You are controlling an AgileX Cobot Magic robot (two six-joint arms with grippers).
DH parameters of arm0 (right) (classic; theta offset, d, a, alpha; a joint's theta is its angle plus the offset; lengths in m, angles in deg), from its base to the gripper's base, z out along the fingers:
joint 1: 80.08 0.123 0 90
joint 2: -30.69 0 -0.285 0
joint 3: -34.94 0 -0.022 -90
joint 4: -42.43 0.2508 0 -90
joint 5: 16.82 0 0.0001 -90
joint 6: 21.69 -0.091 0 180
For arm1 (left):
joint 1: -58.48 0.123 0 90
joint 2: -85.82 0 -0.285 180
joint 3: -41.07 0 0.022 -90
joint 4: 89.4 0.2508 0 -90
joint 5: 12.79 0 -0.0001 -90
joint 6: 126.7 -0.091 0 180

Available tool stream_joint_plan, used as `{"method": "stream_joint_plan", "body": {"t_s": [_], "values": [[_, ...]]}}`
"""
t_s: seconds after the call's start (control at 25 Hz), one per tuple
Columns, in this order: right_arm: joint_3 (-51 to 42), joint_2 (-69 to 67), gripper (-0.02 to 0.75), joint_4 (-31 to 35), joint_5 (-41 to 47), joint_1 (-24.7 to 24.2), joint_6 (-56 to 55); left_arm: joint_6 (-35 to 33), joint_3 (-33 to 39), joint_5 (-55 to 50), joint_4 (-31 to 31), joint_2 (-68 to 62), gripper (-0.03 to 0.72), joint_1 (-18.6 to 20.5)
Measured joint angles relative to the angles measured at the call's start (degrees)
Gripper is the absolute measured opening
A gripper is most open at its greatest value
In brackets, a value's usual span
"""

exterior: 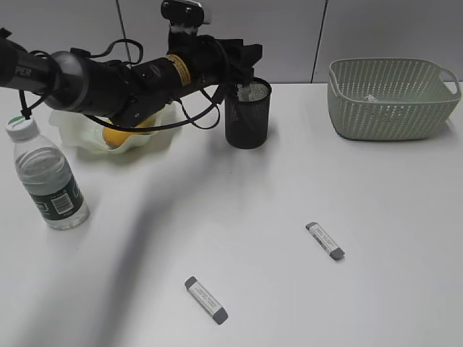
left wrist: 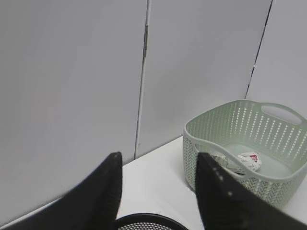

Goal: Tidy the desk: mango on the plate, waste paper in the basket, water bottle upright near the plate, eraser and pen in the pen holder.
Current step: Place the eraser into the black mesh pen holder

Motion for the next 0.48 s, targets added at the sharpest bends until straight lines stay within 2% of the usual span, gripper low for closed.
{"method": "stream_joint_plan", "body": {"t_s": [0.12, 0.24, 0.32, 0.48], "values": [[0.0, 0.0, 0.414, 0.0, 0.0, 0.0, 0.0, 0.0, 0.0, -0.3, -0.4, 0.1, 0.437, 0.0], [0.0, 0.0, 0.414, 0.0, 0.0, 0.0, 0.0, 2.6, 0.0, -6.6, 1.2, 2.8, 0.473, 0.0], [0.0, 0.0, 0.414, 0.0, 0.0, 0.0, 0.0, 7.1, 0.1, -16.0, 5.9, 7.5, 0.46, -0.2], [0.0, 0.0, 0.414, 0.0, 0.0, 0.0, 0.0, 10.8, 6.1, -31.6, 13.6, 22.6, 0.33, -1.5]]}}
